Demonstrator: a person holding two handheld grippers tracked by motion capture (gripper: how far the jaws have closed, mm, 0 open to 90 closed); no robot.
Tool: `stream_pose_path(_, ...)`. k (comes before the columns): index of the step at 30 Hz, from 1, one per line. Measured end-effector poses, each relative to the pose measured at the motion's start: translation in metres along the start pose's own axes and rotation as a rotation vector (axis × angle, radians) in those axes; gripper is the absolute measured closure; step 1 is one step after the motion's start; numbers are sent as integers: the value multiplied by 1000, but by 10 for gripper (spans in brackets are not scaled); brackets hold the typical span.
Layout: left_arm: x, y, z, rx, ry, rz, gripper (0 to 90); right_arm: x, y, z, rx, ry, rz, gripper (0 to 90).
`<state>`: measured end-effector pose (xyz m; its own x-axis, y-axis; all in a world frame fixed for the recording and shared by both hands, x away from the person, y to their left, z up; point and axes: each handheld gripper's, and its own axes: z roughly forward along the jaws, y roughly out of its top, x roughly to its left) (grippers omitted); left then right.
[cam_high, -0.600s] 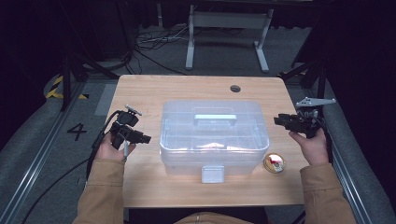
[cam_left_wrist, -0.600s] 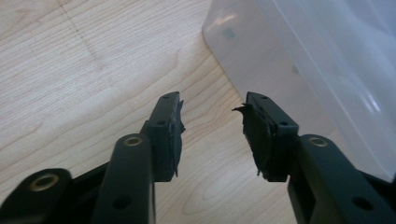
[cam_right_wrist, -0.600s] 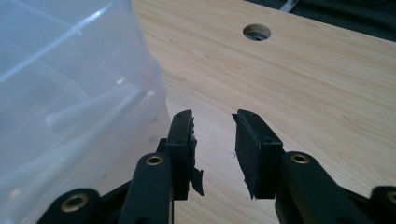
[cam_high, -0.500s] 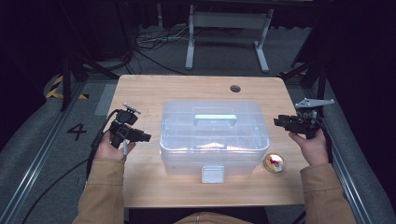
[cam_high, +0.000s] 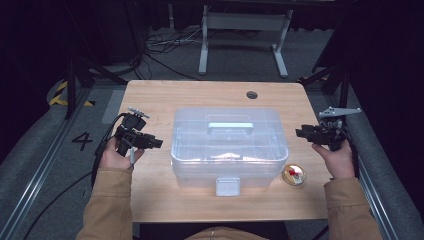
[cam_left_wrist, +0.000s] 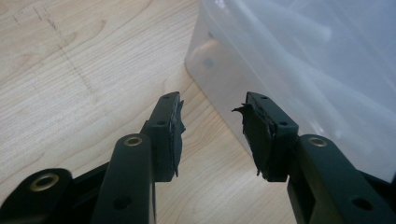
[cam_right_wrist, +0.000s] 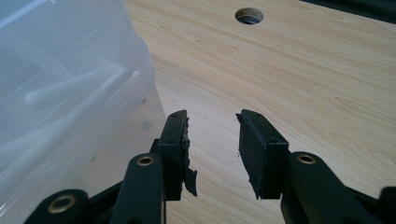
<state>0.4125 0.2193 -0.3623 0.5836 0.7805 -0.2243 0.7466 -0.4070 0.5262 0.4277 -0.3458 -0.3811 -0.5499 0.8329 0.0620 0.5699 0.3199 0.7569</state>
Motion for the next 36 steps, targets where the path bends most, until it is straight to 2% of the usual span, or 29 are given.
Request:
stream_pose_path(5,-4,3,-5,-7,1,14,571,0,-2,-2,4,-5,-1,620)
stream_pose_path(10,-17,9,-23,-67,-23,57,568,-3,-4,-6,-3,-12,14,610)
stream_pose_path(15,-32,17,-34,-90,-35,111,559,-4,-6,-10,-4,-19,19,602)
stream_pose_path(21,-49,30,-36,-93,-74,155,540,-3,-8,-12,-1,-20,19,591)
stream_pose_path(25,-59,36,-37,-127,-105,187,523,-1,-11,-13,5,-22,17,584)
stream_pose_path(26,-65,40,-37,-138,-109,209,517,-1,-12,-13,7,-26,16,583)
stream_pose_path(30,-73,46,-36,-148,-129,237,498,-1,-15,-14,15,-27,24,578)
stream_pose_path(36,-83,56,-32,-166,-143,255,481,1,-20,-15,24,-31,19,572)
